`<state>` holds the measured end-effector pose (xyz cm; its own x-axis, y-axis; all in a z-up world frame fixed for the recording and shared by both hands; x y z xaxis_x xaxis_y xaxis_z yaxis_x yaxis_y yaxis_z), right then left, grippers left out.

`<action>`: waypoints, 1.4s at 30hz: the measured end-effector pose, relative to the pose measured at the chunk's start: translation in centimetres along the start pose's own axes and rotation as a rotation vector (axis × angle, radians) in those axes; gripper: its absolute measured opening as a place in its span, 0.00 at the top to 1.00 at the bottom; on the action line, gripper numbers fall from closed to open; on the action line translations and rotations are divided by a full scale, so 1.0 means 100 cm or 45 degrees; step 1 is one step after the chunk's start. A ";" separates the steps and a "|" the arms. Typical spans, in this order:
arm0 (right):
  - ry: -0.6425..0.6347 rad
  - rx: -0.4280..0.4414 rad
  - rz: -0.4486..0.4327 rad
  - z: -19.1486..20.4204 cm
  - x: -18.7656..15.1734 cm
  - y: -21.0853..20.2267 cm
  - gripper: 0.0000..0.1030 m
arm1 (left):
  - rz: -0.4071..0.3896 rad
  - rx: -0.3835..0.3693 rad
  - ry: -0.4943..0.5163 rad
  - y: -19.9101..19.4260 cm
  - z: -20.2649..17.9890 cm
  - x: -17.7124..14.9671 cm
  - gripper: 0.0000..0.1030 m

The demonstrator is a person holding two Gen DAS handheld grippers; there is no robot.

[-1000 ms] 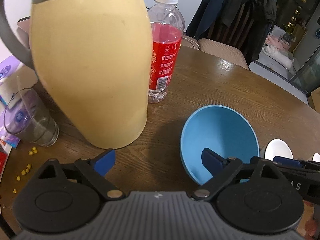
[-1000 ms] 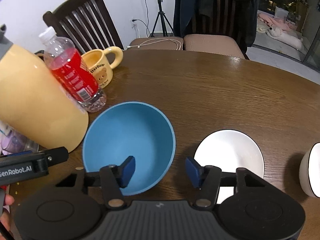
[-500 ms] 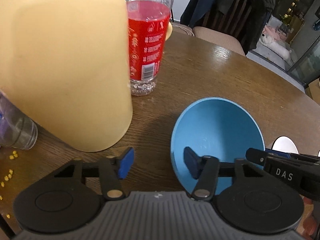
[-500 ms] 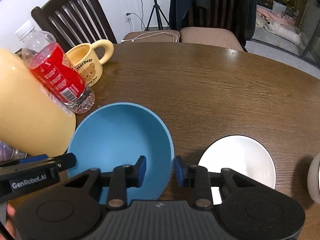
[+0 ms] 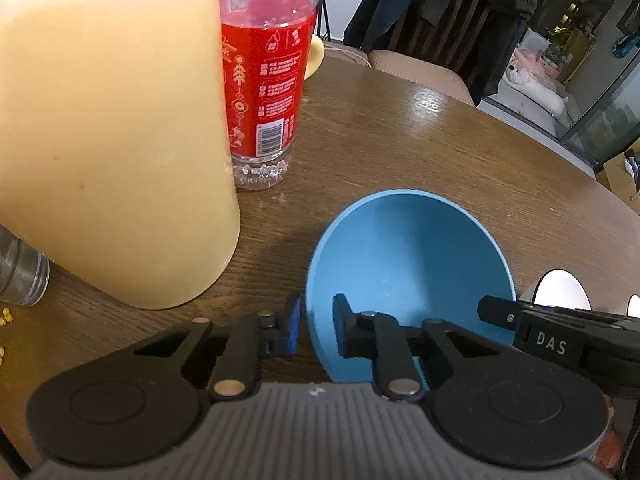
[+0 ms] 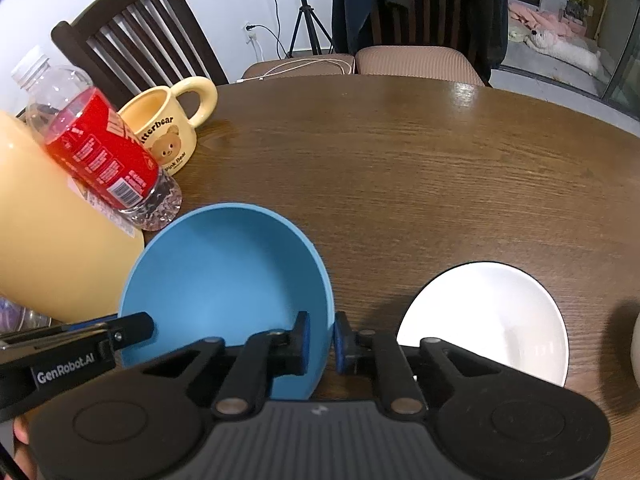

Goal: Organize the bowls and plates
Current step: 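Close the left tool on the blue bowl rim while the right tool closes too, then hold the blue bowl rim closed in both tools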

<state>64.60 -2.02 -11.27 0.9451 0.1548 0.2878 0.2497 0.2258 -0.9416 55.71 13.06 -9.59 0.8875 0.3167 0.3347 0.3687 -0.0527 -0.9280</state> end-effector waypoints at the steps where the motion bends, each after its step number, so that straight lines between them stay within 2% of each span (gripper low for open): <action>1: 0.002 -0.002 -0.001 0.000 0.000 0.000 0.92 | -0.005 0.004 0.007 0.000 -0.001 0.000 0.85; 9: 0.020 0.005 -0.013 -0.002 -0.001 0.003 0.95 | -0.002 0.022 0.014 0.004 0.000 0.001 0.91; 27: 0.014 0.022 -0.039 -0.001 -0.010 -0.004 0.95 | -0.032 0.058 0.063 -0.003 -0.004 -0.005 0.91; 42: 0.017 0.028 -0.078 0.004 -0.027 -0.031 0.95 | -0.073 0.045 0.081 -0.029 -0.003 -0.016 0.91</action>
<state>61.20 -2.75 -9.05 0.9309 0.1270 0.3426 0.3031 0.2553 -0.9181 53.31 12.47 -7.35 0.8815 0.2571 0.3960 0.4104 -0.0027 -0.9119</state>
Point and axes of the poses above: each gripper's, at about its wrist camera, not at the fingertips, and y roughly the way its jaws point, z to its left, x to its top, the point moved 2 cm from there along y, roughly the way its jaws point, and after that the axes turned 4 degrees about z, right-handed, at the moved point
